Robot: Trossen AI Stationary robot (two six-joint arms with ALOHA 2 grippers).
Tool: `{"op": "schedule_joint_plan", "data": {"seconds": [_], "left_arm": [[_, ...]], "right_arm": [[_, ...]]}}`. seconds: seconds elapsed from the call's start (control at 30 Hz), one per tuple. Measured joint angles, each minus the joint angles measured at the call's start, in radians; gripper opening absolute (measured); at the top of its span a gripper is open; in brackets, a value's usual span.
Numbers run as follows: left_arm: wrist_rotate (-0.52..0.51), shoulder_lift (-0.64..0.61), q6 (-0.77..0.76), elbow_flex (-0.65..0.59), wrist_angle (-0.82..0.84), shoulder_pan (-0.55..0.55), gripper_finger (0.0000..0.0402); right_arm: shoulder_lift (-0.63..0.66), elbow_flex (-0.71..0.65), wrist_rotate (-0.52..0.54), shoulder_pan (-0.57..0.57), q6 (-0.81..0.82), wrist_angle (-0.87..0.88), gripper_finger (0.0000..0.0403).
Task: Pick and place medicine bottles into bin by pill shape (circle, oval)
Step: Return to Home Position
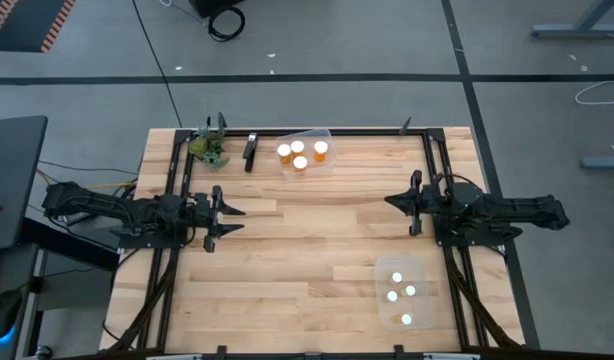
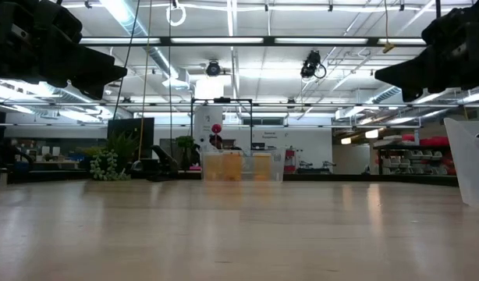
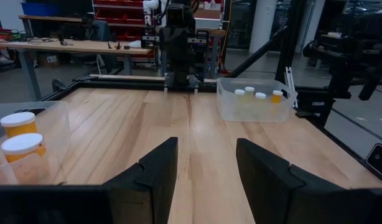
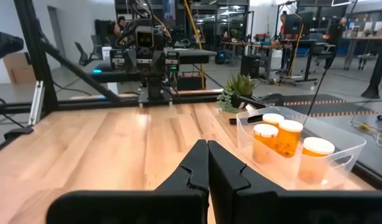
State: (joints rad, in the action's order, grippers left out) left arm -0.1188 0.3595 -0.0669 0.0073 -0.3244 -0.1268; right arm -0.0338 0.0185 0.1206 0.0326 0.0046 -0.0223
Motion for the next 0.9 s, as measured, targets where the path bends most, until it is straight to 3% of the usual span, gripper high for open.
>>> {"op": "schedule_joint_plan", "data": {"seconds": [0.9], "left_arm": [[0.0, 0.0, 0.001, 0.0, 0.0, 0.0, 0.0172]], "right_arm": [[0.0, 0.0, 0.001, 0.0, 0.021, -0.002, 0.0008]]}}
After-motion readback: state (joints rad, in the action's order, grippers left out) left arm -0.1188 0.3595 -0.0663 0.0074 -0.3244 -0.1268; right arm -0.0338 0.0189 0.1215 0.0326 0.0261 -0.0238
